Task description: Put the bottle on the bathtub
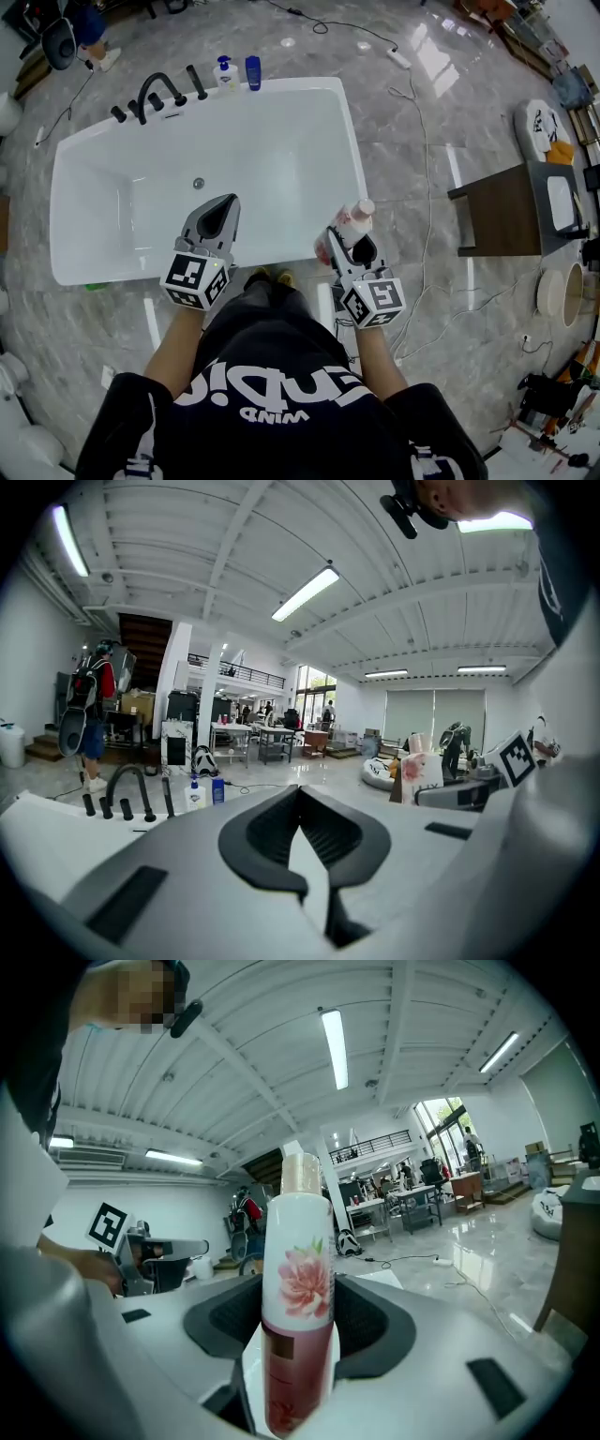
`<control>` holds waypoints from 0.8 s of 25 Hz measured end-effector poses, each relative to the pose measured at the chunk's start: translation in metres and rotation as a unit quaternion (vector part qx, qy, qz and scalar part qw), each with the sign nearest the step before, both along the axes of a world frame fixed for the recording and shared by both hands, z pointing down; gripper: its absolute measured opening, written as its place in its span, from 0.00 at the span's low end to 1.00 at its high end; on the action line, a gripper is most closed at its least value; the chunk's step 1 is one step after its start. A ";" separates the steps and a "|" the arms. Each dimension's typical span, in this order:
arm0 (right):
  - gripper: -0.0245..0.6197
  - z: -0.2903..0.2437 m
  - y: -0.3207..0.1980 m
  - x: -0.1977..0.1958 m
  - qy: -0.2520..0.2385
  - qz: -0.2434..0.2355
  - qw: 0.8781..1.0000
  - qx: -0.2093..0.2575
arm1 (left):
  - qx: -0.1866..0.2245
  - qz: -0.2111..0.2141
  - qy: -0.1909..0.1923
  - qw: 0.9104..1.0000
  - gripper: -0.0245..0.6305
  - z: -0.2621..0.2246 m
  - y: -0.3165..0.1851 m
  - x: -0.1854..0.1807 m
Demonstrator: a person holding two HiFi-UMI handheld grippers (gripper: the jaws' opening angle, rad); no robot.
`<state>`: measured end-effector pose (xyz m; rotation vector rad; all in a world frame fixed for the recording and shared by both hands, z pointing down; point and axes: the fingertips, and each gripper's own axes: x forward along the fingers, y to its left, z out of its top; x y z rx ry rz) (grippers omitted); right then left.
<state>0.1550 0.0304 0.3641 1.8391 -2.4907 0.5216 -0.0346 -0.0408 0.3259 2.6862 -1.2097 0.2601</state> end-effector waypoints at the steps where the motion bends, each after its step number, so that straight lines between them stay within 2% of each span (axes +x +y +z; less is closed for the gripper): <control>1: 0.41 0.000 -0.005 -0.001 0.000 0.001 1.000 0.000 | 0.000 0.002 0.000 1.000 0.05 0.000 -0.005 0.001; 12: 0.41 0.012 -0.083 -0.012 0.011 0.028 1.000 0.001 | 0.004 0.028 0.011 1.000 0.05 0.017 -0.078 0.000; 20: 0.41 0.048 -0.163 -0.013 0.015 -0.002 1.000 -0.008 | -0.002 0.003 0.010 1.000 0.05 0.054 -0.154 0.005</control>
